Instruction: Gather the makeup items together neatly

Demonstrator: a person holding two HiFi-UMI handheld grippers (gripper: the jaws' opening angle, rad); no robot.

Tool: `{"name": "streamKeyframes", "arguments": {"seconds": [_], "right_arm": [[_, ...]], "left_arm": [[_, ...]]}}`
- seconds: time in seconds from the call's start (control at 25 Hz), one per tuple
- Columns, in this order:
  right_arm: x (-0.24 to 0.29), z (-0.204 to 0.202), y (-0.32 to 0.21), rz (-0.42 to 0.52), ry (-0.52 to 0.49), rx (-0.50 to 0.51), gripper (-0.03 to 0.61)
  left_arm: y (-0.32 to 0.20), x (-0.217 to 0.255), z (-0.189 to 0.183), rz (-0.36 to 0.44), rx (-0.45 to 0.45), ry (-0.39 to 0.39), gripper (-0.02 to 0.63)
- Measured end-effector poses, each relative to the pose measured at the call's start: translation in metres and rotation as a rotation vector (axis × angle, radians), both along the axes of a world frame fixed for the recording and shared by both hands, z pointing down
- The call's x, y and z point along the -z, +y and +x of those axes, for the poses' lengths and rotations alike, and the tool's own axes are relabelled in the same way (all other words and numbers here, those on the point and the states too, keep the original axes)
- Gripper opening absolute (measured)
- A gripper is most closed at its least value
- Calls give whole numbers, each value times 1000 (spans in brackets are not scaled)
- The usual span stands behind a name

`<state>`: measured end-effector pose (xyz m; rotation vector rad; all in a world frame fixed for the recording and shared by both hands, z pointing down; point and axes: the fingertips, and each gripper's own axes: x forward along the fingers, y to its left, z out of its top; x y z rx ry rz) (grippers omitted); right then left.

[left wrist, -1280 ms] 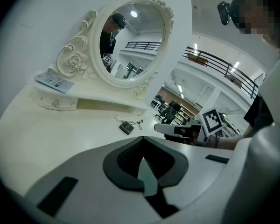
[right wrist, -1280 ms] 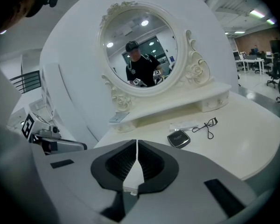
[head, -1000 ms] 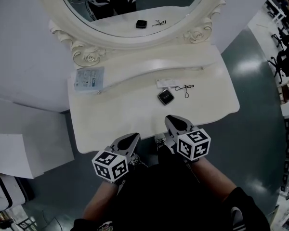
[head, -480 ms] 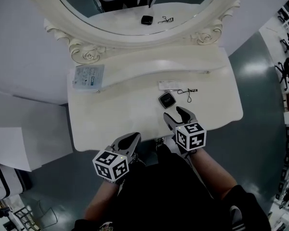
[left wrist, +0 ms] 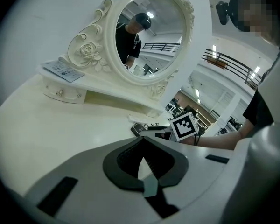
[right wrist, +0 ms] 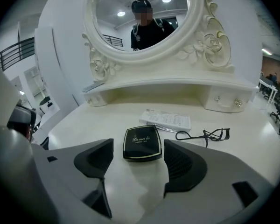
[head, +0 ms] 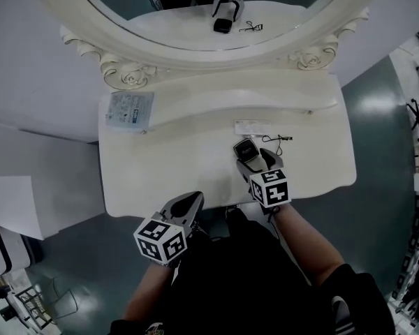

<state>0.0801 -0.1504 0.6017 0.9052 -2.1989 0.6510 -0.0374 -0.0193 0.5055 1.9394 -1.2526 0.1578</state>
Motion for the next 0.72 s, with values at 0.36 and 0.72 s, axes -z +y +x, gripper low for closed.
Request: {"name": "streamKeyframes", "arguments": {"seconds": [0.36, 0.72], "right_arm": [[-22, -4, -7, 16, 94, -1, 331], [-24, -3, -8, 58, 146, -48, 325]], "left_arm": [[3, -5, -15, -17, 33, -1, 8], [14, -5, -27, -23, 27, 1, 8]]}}
